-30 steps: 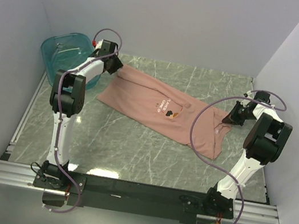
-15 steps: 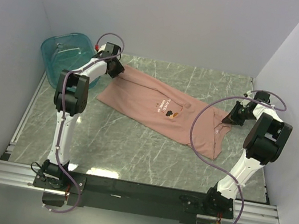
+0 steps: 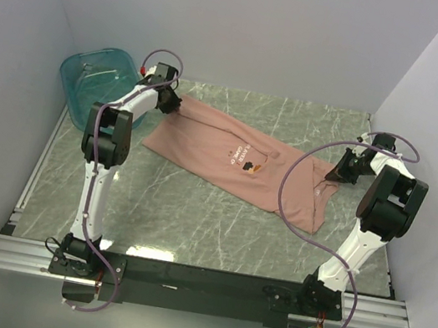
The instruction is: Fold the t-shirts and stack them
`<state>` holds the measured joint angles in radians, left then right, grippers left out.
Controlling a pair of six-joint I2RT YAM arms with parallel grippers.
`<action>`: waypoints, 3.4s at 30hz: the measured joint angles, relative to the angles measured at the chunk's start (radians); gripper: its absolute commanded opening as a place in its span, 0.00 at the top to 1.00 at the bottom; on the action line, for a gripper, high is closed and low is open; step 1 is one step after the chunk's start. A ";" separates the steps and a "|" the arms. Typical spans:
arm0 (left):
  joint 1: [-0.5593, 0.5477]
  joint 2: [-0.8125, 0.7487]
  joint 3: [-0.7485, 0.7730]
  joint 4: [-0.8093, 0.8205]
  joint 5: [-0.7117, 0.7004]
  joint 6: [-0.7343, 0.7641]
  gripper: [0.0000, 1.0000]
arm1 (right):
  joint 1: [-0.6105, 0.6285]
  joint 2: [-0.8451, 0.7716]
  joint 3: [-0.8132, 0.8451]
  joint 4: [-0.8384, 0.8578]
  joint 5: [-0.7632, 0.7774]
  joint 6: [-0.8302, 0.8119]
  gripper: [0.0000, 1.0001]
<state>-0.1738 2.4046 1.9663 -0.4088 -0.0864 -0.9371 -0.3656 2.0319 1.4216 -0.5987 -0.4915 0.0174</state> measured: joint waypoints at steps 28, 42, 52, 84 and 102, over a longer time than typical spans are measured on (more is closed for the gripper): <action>0.011 -0.064 -0.084 0.070 0.010 0.034 0.50 | 0.000 0.000 0.000 0.000 -0.007 0.000 1.00; 0.011 -0.064 -0.086 0.035 0.010 0.032 0.59 | 0.000 0.000 0.000 0.000 -0.007 0.000 1.00; 0.011 -0.023 -0.034 0.022 0.010 0.030 0.65 | 0.000 0.000 0.000 0.000 -0.008 0.000 1.00; 0.021 0.039 0.058 -0.016 0.020 0.040 1.00 | -0.008 0.000 0.000 0.000 -0.025 0.000 1.00; 0.030 0.019 0.040 -0.001 0.028 0.056 0.54 | -0.008 0.000 0.000 0.000 -0.029 0.000 1.00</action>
<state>-0.1436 2.4241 2.0068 -0.4095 -0.0582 -0.8810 -0.3733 2.0319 1.4216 -0.5987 -0.5209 0.0170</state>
